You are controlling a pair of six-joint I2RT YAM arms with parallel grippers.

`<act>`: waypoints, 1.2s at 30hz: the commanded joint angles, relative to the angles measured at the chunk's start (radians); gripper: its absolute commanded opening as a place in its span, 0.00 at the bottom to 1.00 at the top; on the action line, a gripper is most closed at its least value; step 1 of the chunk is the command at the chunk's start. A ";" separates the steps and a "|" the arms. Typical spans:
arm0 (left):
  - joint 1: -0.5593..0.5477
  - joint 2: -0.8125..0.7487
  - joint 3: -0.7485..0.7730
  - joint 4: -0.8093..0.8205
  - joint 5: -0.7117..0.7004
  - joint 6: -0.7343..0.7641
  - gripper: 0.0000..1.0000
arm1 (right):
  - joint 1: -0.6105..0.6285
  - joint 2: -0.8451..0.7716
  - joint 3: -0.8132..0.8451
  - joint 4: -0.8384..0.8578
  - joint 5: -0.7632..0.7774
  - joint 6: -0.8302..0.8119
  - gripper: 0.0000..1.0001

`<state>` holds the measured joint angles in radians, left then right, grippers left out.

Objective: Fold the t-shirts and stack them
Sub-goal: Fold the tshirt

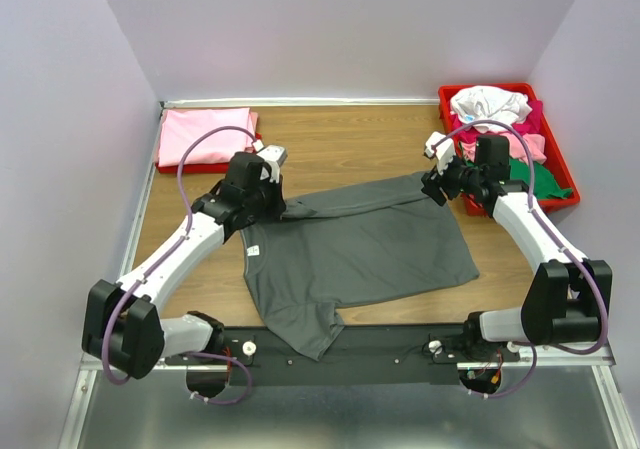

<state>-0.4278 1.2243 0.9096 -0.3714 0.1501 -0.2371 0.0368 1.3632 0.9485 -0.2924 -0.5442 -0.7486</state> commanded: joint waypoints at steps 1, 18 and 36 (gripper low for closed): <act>-0.005 0.030 0.018 -0.081 0.013 -0.071 0.09 | -0.008 -0.026 -0.008 -0.016 -0.011 0.015 0.71; 0.072 -0.244 -0.067 -0.008 -0.047 -0.246 0.91 | -0.008 -0.032 -0.019 -0.016 -0.054 0.022 0.71; 0.118 0.331 0.035 0.078 0.181 0.013 0.63 | -0.006 -0.029 -0.059 -0.022 -0.129 0.040 0.71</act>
<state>-0.2897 1.5097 0.9085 -0.2794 0.3344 -0.2832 0.0368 1.3472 0.9054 -0.2932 -0.6369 -0.7216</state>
